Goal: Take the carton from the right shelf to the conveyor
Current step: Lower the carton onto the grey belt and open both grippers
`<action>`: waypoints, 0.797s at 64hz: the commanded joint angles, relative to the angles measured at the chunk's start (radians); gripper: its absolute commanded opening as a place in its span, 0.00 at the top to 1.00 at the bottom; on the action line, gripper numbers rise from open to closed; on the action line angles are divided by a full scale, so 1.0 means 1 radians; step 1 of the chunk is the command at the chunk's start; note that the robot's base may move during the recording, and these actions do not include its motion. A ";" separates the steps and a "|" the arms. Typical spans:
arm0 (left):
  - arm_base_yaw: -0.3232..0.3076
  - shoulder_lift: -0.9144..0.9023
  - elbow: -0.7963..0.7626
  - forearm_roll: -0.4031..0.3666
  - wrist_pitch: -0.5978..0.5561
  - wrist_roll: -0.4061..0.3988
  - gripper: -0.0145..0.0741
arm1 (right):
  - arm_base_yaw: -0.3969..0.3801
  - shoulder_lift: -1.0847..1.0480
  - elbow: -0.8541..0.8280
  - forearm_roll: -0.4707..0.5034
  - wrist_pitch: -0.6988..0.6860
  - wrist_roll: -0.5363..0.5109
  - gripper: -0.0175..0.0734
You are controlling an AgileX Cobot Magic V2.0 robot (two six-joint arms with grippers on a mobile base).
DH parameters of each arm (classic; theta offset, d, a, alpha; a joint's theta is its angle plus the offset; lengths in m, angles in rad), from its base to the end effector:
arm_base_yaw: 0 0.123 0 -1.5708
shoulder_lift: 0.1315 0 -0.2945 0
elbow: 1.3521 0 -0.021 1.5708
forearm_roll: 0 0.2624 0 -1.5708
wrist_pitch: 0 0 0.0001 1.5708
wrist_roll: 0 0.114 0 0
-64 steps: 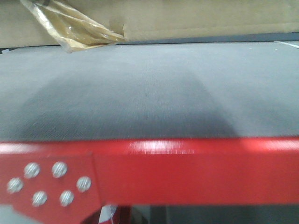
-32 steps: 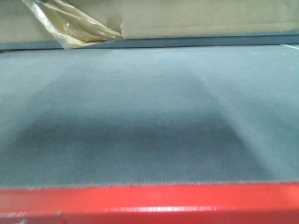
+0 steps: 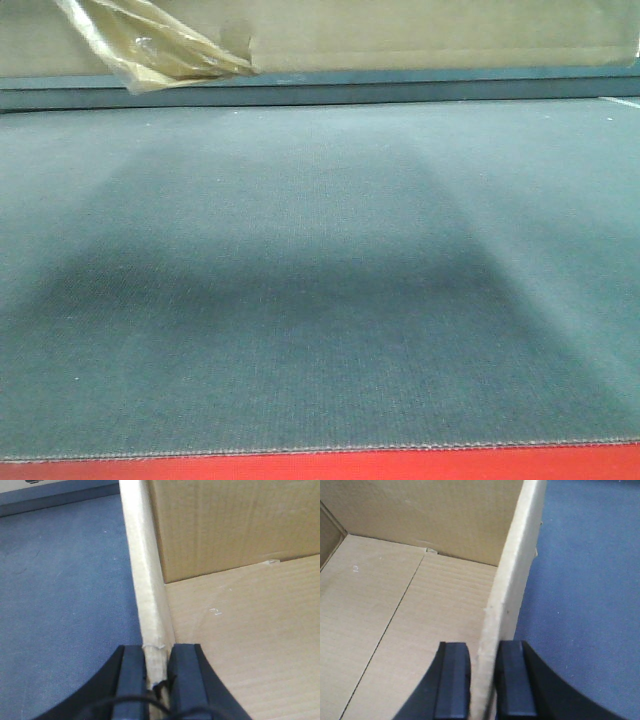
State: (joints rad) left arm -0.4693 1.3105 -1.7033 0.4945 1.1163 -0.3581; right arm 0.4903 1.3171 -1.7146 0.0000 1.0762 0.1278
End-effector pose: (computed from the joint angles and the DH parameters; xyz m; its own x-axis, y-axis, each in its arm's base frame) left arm 0.2639 -0.0793 0.4979 -0.4994 0.1261 -0.8571 0.0295 0.9912 0.1287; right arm 0.2480 0.1324 0.4925 -0.5479 -0.1480 -0.8233 -0.4044 0.9085 0.1058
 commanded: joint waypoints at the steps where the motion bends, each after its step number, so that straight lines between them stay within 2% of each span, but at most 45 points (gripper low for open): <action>1: 0.007 -0.008 -0.001 0.099 -0.013 0.010 0.86 | -0.003 -0.024 -0.011 -0.016 -0.015 -0.020 0.88; 51: 0.007 -0.008 -0.001 0.099 -0.013 0.010 0.86 | -0.003 -0.024 -0.011 -0.016 -0.015 -0.020 0.88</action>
State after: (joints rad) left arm -0.4693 1.3105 -1.7033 0.4945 1.1163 -0.3581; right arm 0.4903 1.3171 -1.7146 0.0000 1.0762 0.1299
